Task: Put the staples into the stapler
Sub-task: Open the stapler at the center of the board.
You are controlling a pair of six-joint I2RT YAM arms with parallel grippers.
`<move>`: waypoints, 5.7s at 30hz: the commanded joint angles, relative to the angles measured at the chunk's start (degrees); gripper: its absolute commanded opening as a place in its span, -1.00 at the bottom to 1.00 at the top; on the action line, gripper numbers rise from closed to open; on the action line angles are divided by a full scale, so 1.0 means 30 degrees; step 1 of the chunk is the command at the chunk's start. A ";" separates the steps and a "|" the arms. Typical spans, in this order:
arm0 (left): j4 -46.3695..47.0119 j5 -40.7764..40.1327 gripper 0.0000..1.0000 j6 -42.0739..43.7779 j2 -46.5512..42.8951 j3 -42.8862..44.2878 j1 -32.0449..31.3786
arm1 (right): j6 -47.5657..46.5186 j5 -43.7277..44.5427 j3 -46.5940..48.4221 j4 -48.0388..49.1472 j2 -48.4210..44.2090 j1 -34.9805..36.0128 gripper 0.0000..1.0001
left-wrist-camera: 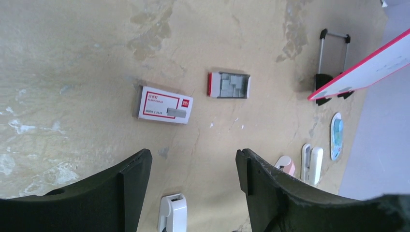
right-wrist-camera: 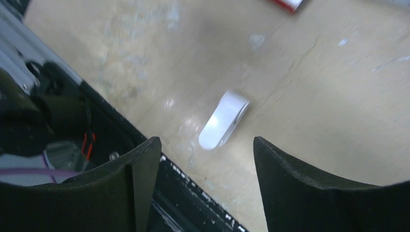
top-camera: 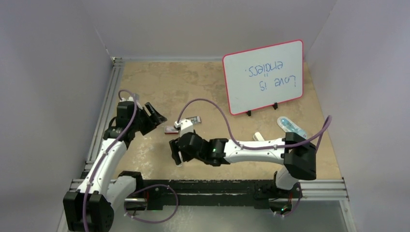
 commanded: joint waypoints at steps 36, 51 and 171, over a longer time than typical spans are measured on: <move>-0.0120 -0.0497 0.27 0.0178 0.0366 0.0776 -0.0105 | 0.1987 0.3374 0.1166 -0.2119 0.3460 0.0646 -0.52; 0.7431 0.8803 0.23 -0.0408 0.5302 -0.2731 -0.1048 | 0.2753 -0.0129 -0.2584 0.2805 0.0322 -0.2982 -0.53; 1.4272 0.7365 -1.00 0.0632 1.0171 -0.5271 -0.5125 | 0.4401 -0.4448 -0.4195 0.5248 -0.2032 -0.6932 -0.64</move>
